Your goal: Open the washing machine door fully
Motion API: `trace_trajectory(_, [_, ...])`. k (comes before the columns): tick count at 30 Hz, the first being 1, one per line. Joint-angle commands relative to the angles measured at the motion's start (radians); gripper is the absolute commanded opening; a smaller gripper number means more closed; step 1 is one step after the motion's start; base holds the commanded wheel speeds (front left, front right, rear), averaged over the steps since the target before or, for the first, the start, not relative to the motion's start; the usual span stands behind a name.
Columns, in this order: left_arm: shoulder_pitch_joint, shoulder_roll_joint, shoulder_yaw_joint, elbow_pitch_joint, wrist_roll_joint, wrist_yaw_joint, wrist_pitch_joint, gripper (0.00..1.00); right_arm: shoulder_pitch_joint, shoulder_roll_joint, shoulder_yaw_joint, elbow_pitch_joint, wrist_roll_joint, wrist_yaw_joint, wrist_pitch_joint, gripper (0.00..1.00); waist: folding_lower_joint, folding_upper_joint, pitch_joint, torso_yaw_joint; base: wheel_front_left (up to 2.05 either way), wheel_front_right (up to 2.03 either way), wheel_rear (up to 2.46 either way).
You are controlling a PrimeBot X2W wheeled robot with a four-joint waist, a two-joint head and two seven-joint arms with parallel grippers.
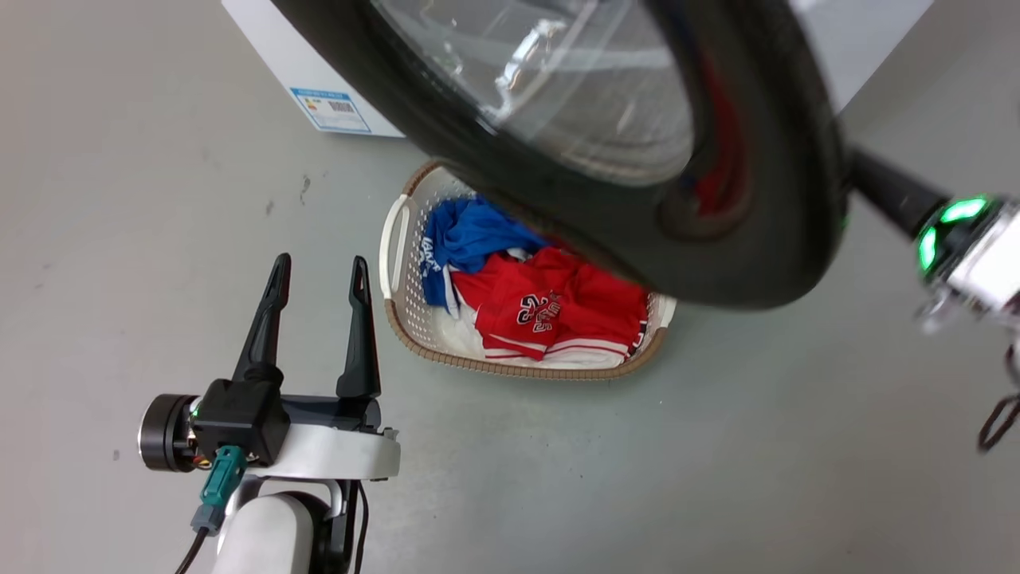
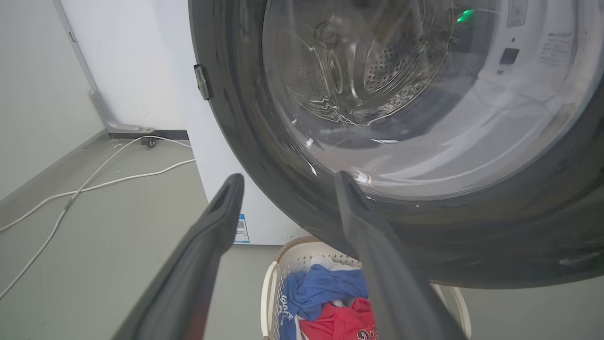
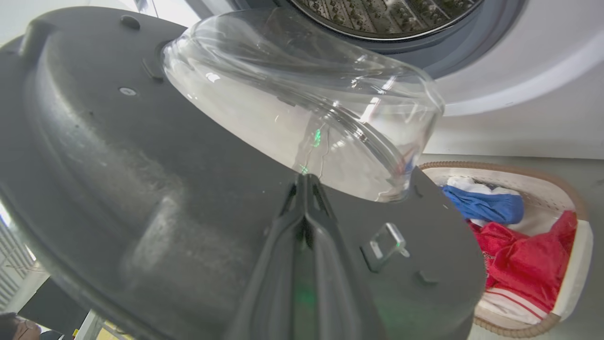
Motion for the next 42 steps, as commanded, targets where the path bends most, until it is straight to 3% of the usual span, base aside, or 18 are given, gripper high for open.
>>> trace_trajectory(1, [0.011,0.000,0.005,0.001,0.009,-0.004,-0.003,1.00,0.055,0.017,0.017,-0.037,0.004,0.003,-0.011,0.00,0.0000,0.0000,-0.017,-0.006,0.00,0.00,0.00])
trace_trajectory(9, [0.040,0.000,0.011,0.008,0.016,-0.009,-0.003,1.00,0.229,0.075,0.088,-0.163,0.012,0.003,-0.062,0.00,0.0000,0.0000,-0.065,-0.011,0.00,0.00,0.00])
trace_trajectory(18, [0.056,0.000,0.010,0.012,0.025,-0.013,-0.003,1.00,0.360,0.119,0.184,-0.226,0.020,0.003,-0.094,0.00,0.0000,0.0000,-0.099,0.003,0.00,0.00,0.00])
trace_trajectory(31, [0.091,0.000,0.010,0.026,0.024,-0.007,-0.003,1.00,0.402,0.195,0.367,-0.205,0.014,0.003,-0.109,0.00,0.0000,0.0000,-0.152,0.030,0.00,0.00,0.00])
trace_trajectory(41, [0.136,0.000,0.023,0.041,0.026,-0.004,-0.003,1.00,0.444,0.177,0.333,-0.182,0.027,0.003,-0.221,0.00,0.0000,0.0000,-0.227,0.019,0.00,0.00,0.00])
trace_trajectory(42, [0.142,0.000,0.027,0.042,0.024,-0.004,-0.003,1.00,0.454,0.173,0.319,-0.186,0.026,0.003,-0.245,0.24,0.0000,0.0000,-0.239,0.016,0.00,0.00,0.00])
